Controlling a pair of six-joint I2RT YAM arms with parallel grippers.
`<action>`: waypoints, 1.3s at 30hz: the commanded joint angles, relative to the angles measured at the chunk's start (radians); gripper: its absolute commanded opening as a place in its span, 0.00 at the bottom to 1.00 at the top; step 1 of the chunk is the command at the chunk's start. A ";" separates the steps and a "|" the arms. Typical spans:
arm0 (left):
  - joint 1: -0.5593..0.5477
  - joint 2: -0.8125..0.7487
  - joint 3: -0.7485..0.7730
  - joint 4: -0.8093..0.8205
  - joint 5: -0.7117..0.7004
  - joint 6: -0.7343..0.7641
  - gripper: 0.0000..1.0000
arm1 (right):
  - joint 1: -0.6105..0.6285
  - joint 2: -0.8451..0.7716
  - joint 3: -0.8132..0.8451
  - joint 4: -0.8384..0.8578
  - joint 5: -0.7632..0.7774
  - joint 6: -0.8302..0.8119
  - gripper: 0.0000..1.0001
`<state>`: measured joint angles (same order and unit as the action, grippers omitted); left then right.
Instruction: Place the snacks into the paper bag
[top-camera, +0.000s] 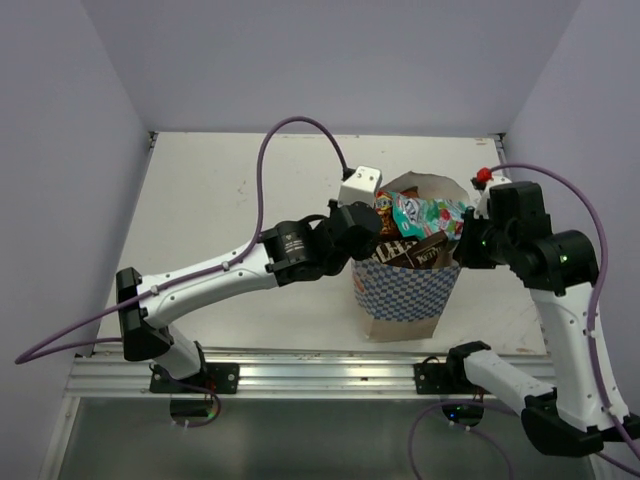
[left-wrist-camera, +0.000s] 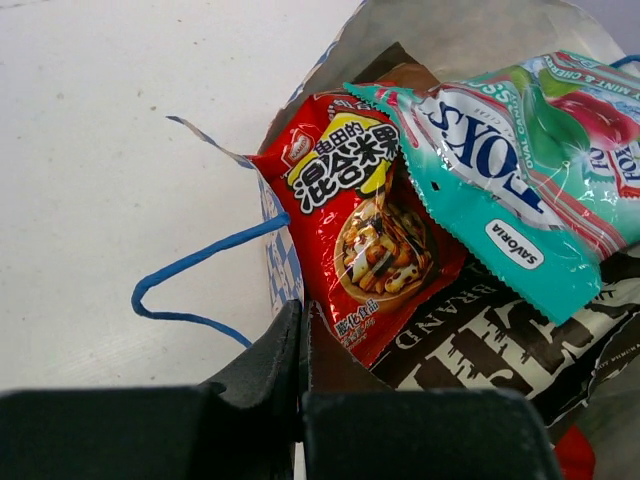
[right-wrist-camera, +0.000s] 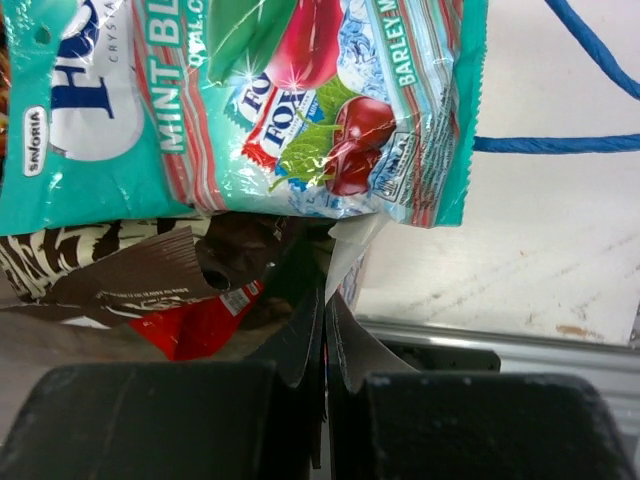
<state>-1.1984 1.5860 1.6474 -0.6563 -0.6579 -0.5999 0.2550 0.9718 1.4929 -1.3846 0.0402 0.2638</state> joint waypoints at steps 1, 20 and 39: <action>-0.010 -0.067 0.078 0.112 -0.132 0.025 0.00 | 0.006 0.057 0.104 0.200 -0.071 -0.040 0.00; 0.085 -0.178 -0.092 -0.017 -0.362 -0.017 0.00 | 0.426 0.301 0.127 0.417 0.076 0.057 0.00; 0.089 -0.225 -0.019 -0.192 -0.469 -0.100 0.82 | 0.520 0.240 0.114 0.383 0.142 0.115 0.60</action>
<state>-1.0863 1.3972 1.5127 -0.8322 -1.0088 -0.6891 0.7723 1.2587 1.5242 -1.0073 0.1265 0.3664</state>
